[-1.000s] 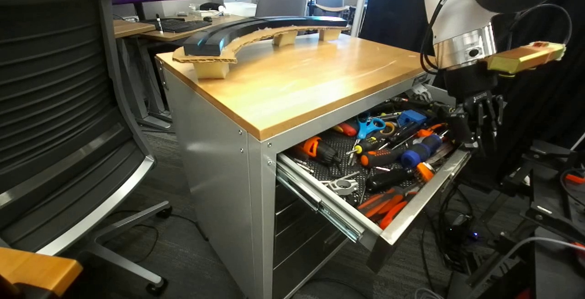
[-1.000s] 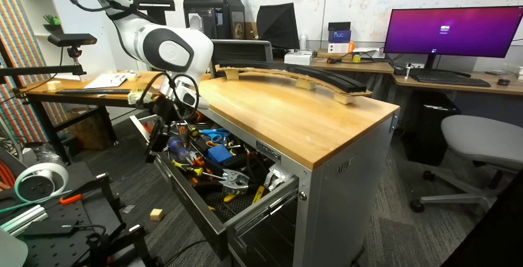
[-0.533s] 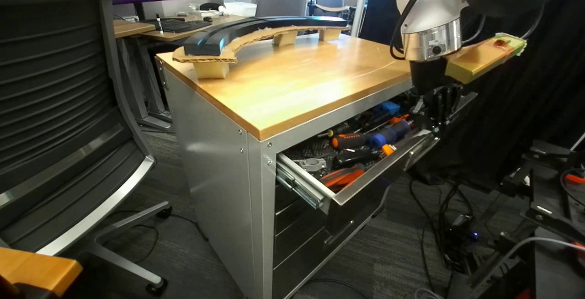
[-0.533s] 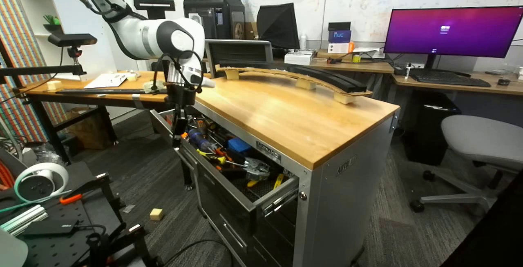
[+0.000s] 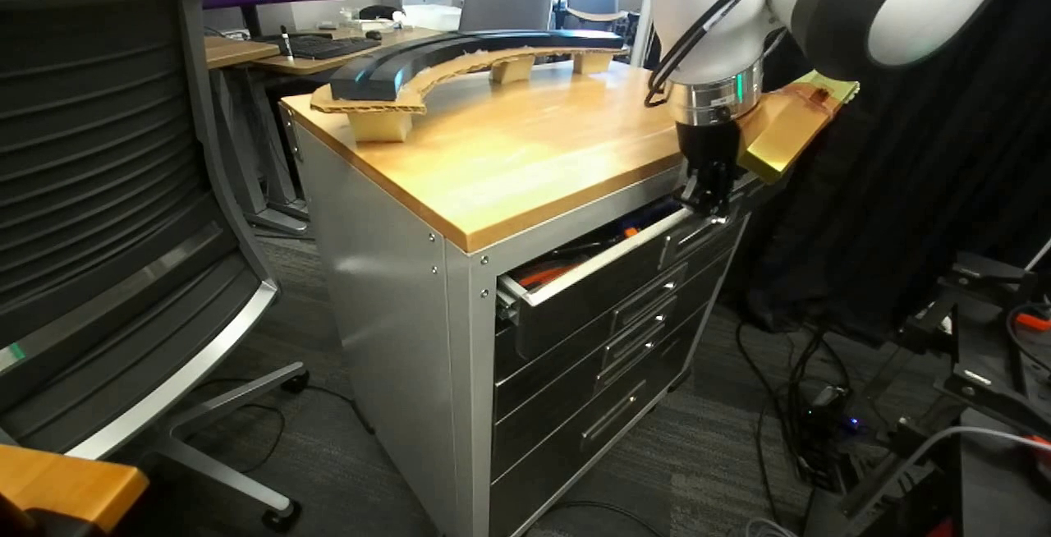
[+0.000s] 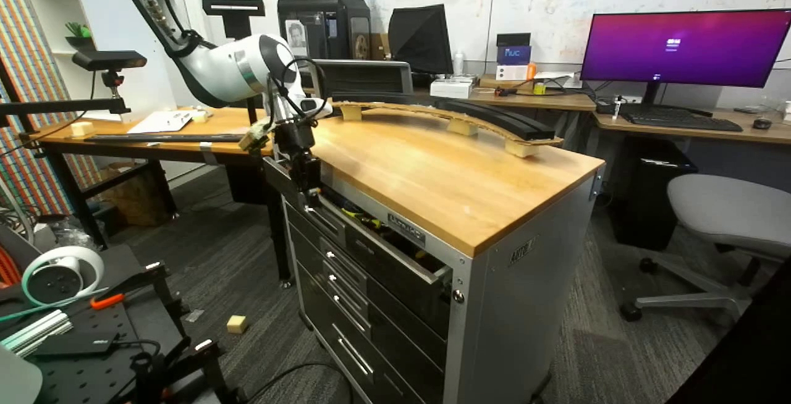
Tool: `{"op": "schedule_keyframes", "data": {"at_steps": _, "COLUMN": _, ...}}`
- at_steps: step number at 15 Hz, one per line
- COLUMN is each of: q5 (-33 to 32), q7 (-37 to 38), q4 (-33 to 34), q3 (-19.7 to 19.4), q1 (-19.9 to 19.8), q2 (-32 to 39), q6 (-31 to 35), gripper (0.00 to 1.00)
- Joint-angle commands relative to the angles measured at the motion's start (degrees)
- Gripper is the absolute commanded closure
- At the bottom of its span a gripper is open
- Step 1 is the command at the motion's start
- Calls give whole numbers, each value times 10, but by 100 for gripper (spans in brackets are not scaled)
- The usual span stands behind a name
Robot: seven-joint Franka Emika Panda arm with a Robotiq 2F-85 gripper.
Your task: Put the screwdriver in the drawer then close it
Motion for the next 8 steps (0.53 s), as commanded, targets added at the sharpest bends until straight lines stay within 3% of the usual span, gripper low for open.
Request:
{"op": "schedule_keyframes", "data": {"at_steps": 1, "q5": -116, "q7": 65, "q4": 44, "q3": -25, "q1": 27, "q2": 32, "q6": 7, "gripper": 94}}
{"op": "schedule_keyframes", "data": {"at_steps": 6, "q5": -182, "q7": 120, "q4": 30, "q3": -2, "q1": 12, "q2": 17, "q6": 21, "gripper": 92}}
{"op": "schedule_keyframes", "data": {"at_steps": 7, "q5": -166, "q7": 106, "q4": 18, "q3": 5, "q1": 1, "q2": 0, "q6": 23, "gripper": 69}}
{"op": "schedule_keyframes", "data": {"at_steps": 8, "q5": -153, "q7": 98, "q4": 11, "q3": 9, "q1": -5, "q2": -14, "q6": 21, "gripper": 67}}
